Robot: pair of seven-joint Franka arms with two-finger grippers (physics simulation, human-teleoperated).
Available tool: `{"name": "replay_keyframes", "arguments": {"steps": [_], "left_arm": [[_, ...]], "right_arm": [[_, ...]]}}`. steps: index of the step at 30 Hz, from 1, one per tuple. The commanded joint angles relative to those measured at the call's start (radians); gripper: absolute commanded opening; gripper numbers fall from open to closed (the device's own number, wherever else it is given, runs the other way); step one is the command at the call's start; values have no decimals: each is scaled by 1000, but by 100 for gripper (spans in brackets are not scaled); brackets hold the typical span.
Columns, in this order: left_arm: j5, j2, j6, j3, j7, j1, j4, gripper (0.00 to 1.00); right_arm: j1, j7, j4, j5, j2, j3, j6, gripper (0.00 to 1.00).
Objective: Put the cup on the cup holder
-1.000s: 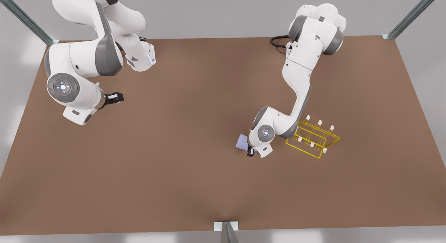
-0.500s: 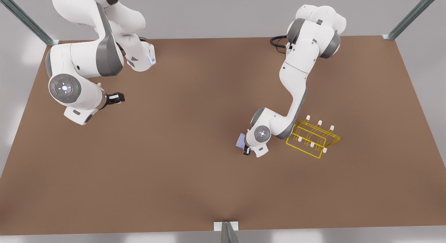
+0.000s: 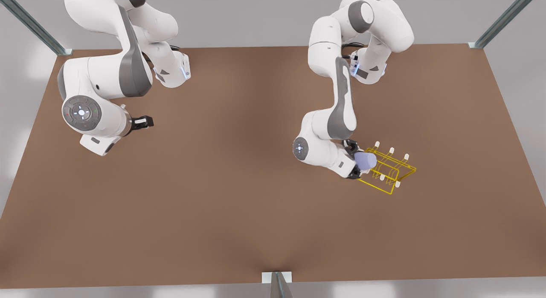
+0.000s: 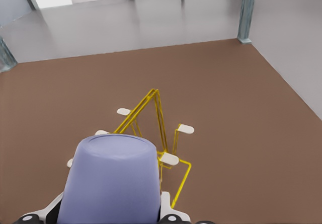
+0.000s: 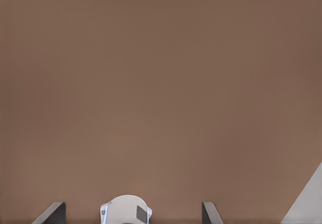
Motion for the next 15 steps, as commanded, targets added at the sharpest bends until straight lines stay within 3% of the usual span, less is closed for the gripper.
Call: {"name": "replay_keyframes", "arguments": {"steps": [1,15], "left_arm": [[79,33,-113,25,78,-31,-42,67],[33,139,54,38,-135,-74,-37,68]], "right_arm": [[0,12,0,0,1,1,1,100],[0,9,0,0,10,0,5,100]]}}
